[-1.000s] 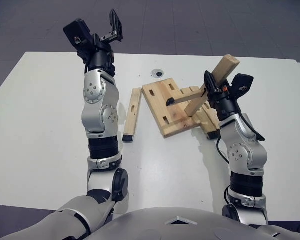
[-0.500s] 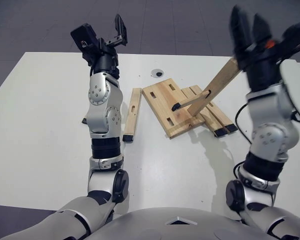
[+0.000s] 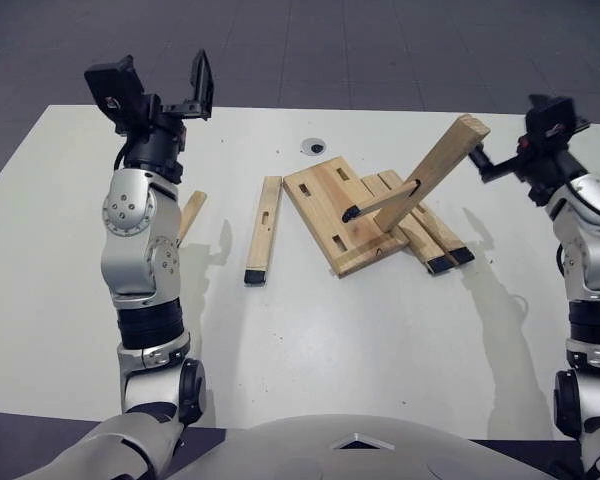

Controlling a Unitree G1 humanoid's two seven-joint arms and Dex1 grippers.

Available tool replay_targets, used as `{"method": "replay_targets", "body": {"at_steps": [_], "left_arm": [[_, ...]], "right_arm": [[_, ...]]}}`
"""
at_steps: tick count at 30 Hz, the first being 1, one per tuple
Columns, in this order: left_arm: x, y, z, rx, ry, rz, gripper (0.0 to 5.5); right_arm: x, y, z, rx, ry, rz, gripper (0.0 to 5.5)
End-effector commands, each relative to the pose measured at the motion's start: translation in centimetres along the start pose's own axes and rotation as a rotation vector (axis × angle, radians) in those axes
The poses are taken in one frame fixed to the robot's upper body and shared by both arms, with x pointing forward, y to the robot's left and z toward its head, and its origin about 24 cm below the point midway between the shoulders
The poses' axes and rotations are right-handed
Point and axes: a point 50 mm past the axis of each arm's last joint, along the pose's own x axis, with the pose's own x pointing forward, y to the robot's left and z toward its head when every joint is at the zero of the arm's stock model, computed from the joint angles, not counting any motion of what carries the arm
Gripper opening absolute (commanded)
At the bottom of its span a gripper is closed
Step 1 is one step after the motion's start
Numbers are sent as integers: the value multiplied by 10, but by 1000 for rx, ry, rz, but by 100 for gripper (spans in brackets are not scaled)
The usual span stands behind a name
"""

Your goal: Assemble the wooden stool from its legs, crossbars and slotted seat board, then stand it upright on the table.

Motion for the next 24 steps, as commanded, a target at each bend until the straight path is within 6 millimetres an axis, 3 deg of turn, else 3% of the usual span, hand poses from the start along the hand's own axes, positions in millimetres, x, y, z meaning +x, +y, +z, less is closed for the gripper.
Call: {"method": "replay_targets", "body": {"at_steps": [1,4,11,16,20,24], "left_arm": [[-2,-5,5,-10,0,-25,540],[-1,-13,6,-25,-2,-47,540],[2,-20,4,-36,17,-70,540],[3,-17,-1,-24,47,-57,540],[-1,-10,-9,11,94,-21,540],[-10,-7,-19,15,144,-1,540]], "right_arm": [[-7,13,-18,-87,82,142,537],[-6,25,-24,-90,88,203,537],[-11,55,-3,-56,-9,318,537],[-13,63,3,-59,-25,334,537],[-15,51,0,-51,-8,258,537],[-15,15,-3,59,7,42,537]]}}
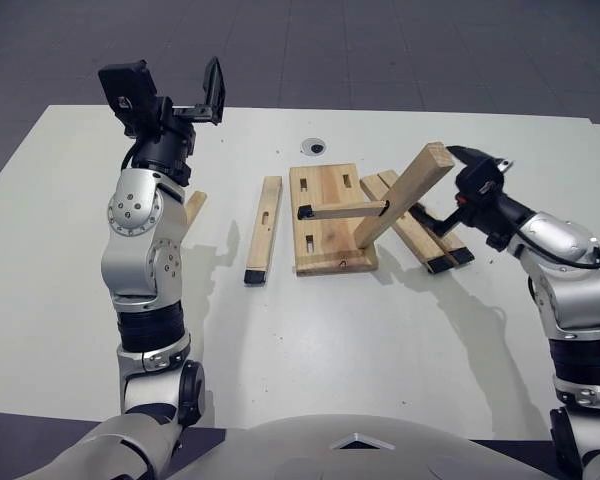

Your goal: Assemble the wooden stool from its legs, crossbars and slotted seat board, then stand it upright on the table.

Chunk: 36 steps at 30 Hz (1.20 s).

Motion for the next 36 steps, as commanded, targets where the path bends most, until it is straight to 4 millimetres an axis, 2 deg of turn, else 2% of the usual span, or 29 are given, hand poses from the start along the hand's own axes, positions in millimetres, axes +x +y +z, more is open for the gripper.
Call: {"method": "replay_targets", "body": {"at_steps": [1,4,7,10,16,26,29,32,36], "left_arm": [[-11,4,-15,4,78,27,540],[-11,5,-17,-10,85,59,540],[-9,-1,-17,-30,81,56,540],[-8,-13,-16,-51,79,22,540],[-7,-23,-17,-71,89,-3,540],[-8,-25,-18,-81,96,6,540],[-9,-25,-18,-90,92,23,540],[-10,-26,-20,-99,99,43,540],[-9,-28,-21,-119,110,61,540]], "right_arm": [[-11,-33,-7,110,28,-191,537],[-20,-32,-29,144,137,-159,537],[-26,-20,-52,176,234,-82,537],[-31,-13,-68,200,302,-50,537],[-34,-8,-94,206,423,-54,537],[-38,6,-100,200,490,149,537],[-37,2,-102,202,522,138,537],[-30,3,-105,281,543,125,498],[-32,8,-111,381,621,152,443]]}}
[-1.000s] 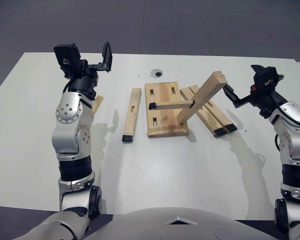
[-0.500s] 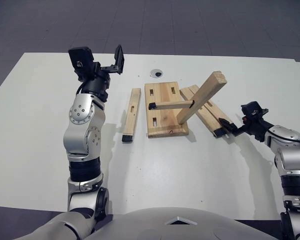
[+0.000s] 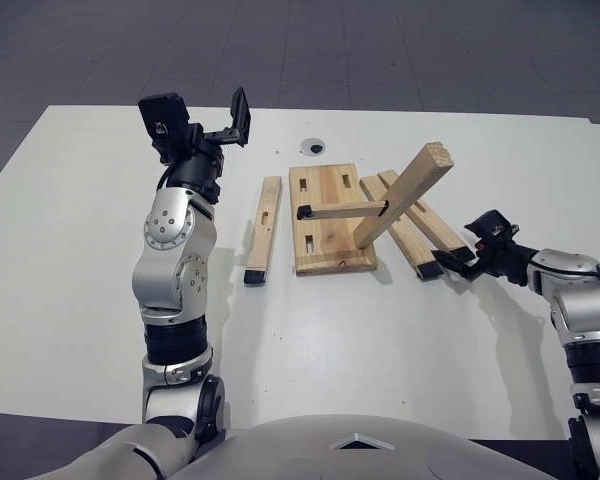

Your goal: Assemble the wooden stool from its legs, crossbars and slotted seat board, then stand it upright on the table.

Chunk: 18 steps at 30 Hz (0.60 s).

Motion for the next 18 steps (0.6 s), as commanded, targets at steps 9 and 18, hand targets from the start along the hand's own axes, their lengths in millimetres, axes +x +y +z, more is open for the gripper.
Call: {"method": "replay_targets", "body": {"at_steps": [9,18], "left_arm": [[5,0,1,10,31,32,540],[9,6,-1,-1,47,78,540]], "right_arm": [[2,7,-13,105,167,69,311],[4,-4,8,242,60,56,210]]}}
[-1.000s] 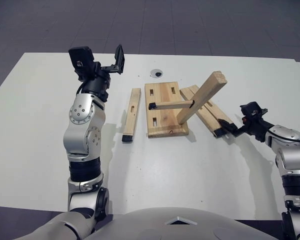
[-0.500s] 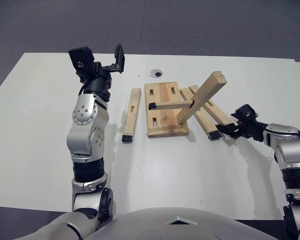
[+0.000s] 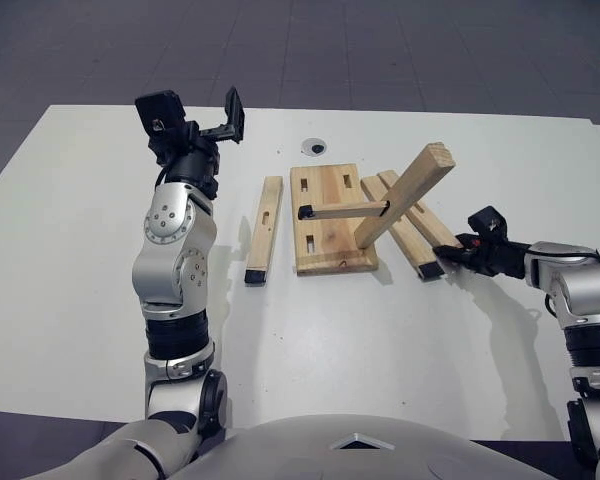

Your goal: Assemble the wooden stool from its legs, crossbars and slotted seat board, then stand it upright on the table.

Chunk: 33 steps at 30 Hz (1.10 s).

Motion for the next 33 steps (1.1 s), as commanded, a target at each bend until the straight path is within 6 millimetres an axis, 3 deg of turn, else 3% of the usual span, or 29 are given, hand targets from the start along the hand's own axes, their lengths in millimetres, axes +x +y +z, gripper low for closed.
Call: {"method": "replay_targets", "body": {"at_steps": [1,6,8,10,12,14,16,18,20,22,27,30,33], "left_arm": [[4,2,0,-8,14,23,540],[4,6,-5,-56,54,41,540],[5,17,-1,-130,52,58,540],[7,29,13,-230,17,52,540],[9,34,34,-373,-21,-61,540],[8,26,61,-456,-72,-252,540],[7,2,90,-519,-128,-492,540],[3,-26,107,-554,-132,-693,540],[0,-49,108,-606,-83,-799,540],[0,-61,101,-643,-24,-828,540],[1,-54,88,-631,36,-748,540],[-1,-49,87,-628,29,-717,540],[-5,-43,83,-610,36,-666,540]], "right_arm": [[1,-6,2,105,-37,-11,210],[-11,-13,25,119,-274,-55,209],[-26,-17,47,78,-430,-103,209],[-46,-18,74,8,-592,-150,209],[-69,-10,104,-64,-754,-151,209],[-93,5,134,-160,-912,-121,209],[-115,23,159,-257,-1055,-73,205],[-122,32,171,-308,-1089,-74,168],[-105,27,166,-351,-954,-173,134],[-91,18,148,-302,-856,-212,95],[-55,11,107,-382,-544,-291,19],[-45,19,77,-349,-392,-179,59],[-56,25,54,-245,-242,-68,108]]}}
